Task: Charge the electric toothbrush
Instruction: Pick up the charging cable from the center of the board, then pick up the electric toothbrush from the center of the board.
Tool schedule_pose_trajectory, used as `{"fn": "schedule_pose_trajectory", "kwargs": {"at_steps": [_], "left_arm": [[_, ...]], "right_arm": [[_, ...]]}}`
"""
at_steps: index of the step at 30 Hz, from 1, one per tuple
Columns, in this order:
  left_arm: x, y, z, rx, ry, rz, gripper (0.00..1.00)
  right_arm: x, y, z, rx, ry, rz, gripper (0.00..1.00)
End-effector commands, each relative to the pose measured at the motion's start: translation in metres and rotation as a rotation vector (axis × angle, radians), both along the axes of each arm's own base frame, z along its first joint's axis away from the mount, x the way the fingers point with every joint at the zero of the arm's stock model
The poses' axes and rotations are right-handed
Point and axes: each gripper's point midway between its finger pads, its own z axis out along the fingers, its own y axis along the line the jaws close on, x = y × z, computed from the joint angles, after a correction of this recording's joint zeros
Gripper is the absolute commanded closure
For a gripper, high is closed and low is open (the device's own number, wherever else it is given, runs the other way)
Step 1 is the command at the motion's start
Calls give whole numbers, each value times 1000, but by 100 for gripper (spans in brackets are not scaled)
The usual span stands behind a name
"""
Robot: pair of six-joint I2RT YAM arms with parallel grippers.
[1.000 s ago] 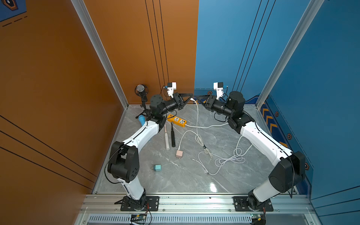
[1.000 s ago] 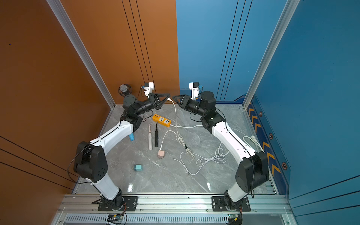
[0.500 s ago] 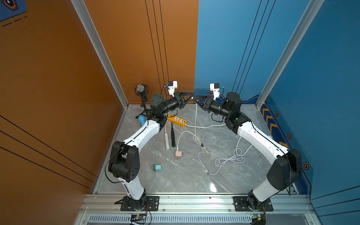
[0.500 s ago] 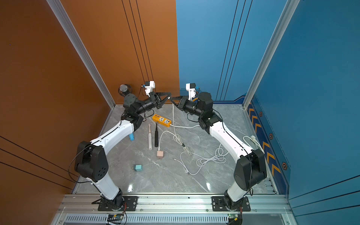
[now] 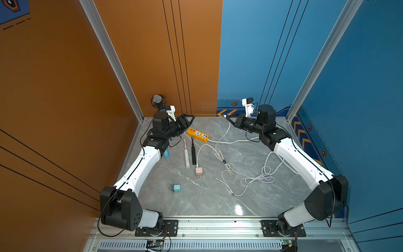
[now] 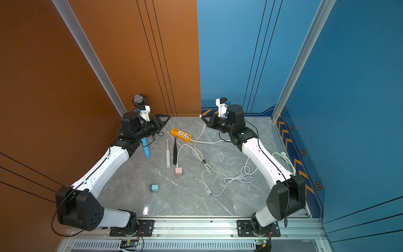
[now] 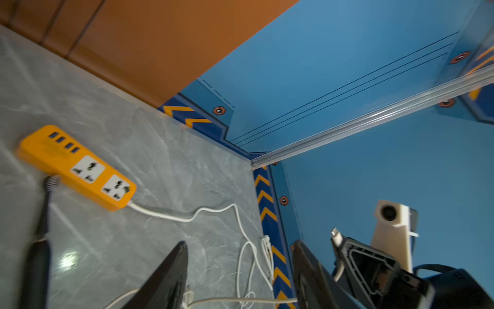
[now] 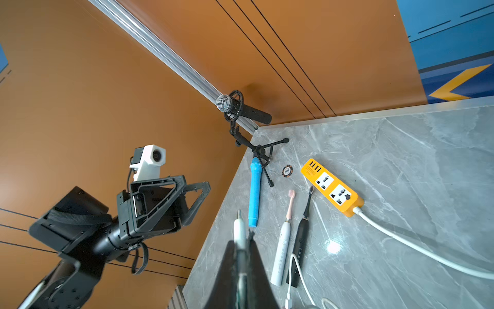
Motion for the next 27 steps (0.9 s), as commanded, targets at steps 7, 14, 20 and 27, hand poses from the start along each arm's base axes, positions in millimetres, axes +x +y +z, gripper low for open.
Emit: {"fn": "schedule_pose_trajectory", "kwargs": {"at_steps": [7,14,20,27], "left_arm": [[-130,73,-136,528,498,103,37],[-190,31,-121,933,-5,-571,33],[-216,23,-128,1066,-315,-855,25],[-154,18,-138,975,-174,-671,10]], "right_arm": [[-22,-8,-29,-186,-27,41,100],[-30,0,-37,-219,-51,123,100],[-33,-3,-38,-235,-66,131,100],[-33,-12,-52,-258,-35,108,100]]}}
